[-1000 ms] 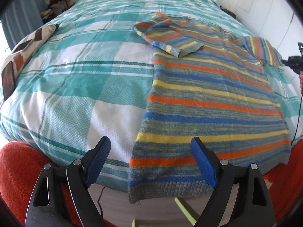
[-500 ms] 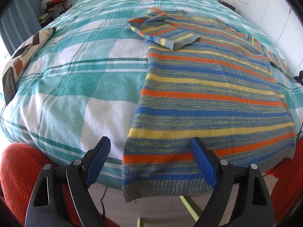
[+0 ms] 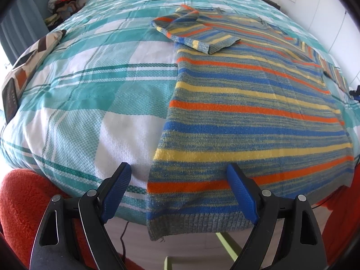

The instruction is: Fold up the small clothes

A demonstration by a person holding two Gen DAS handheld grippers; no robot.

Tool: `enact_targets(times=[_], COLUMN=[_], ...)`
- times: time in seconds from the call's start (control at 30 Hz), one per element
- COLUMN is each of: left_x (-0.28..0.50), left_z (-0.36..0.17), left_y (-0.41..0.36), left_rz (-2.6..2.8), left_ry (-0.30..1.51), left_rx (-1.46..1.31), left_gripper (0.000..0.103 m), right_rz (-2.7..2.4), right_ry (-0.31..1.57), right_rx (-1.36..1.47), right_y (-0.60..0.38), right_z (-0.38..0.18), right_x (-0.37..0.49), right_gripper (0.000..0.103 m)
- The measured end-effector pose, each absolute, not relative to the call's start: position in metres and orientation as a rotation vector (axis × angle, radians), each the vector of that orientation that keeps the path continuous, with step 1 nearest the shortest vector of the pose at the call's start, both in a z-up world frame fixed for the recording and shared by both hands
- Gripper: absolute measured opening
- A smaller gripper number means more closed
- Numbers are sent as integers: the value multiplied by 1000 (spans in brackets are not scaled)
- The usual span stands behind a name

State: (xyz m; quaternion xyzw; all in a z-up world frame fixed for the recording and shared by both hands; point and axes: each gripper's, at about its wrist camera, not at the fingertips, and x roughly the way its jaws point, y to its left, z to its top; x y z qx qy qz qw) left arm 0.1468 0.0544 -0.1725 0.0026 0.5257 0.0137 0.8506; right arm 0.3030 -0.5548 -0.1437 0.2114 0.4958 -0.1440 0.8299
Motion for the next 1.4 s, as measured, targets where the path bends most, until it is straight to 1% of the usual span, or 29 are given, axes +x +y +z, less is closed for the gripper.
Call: enact_targets(times=[0.03,0.07,0.13,0.23,0.3,0.4,0.43,0.47,0.5,0.53,0.57,0.63,0.7,0.8,0.87,0.97,1.03,1.1,1.13,1.17,1.23,1.27,1.3,1.33,1.4], left_x=[147,147,147,147,147,145,144,143,142,142,142,144,145,148,151,152,152,152,155,160,178,191,205,220,256], left_z=[-173,-173,-173,-174,-173,-173,-172,-172,-171,-171,-170,-168,-163,-162,-169,-173,-161,-130,-109,-89,-52,-38,-32,-32,-54], left_y=[54,54,54,50,49,49,49,50,51,52,52,52,49,37,26,16,19,28,31,32,28,23,14,4,-15], left_rz=[30,31,32,38,43,47,51,58,64,70,75,75,64,27,3,-3,-16,-34,-50,-62,-84,-114,-149,-181,-239], left_ry=[1107,1106,1107,1107,1106,1117,1119,1120,1119,1119,1121,1120,1101,1086,1107,1124,1150,1121,1079,1028,912,858,819,794,794], left_rx=[5,4,6,19,27,35,38,43,47,50,52,53,49,63,107,184,191,158,145,145,165,174,189,213,271], left_gripper=[88,88,88,89,89,89,89,90,90,90,91,90,90,91,91,91,90,89,89,91,94,96,97,97,97], right_rz=[-308,-311,-282,-129,-41,-175,-237,-279,-341,-394,-436,-405,-277,5,218,457,408,313,267,239,213,210,212,215,217], right_ry=[1033,1005,952,909,977,1132,1146,1122,1086,1051,1037,1034,1050,1115,1165,1275,1342,1324,1304,1279,1215,1193,1174,1156,1153], right_rx=[484,511,515,497,491,336,298,304,307,289,244,185,153,111,134,125,-10,-66,-76,-75,-32,-9,0,-1,-7], right_y=[-562,-568,-573,-565,-555,-546,-550,-557,-563,-566,-564,-549,-517,-439,-383,-312,-291,-293,-296,-298,-301,-303,-301,-298,-291], right_z=[-138,-130,-111,-94,-105,-142,-150,-152,-148,-142,-135,-120,-105,-98,-108,-142,-166,-169,-164,-157,-142,-136,-134,-134,-138], right_x=[299,295,299,327,356,381,379,375,368,360,354,340,321,284,254,215,194,181,175,169,162,165,164,163,165], right_gripper=[32,35,35,35,35,34,19,8,0,1,6,10,10,10,10,11,11,12,18,21,32,35,38,39,39])
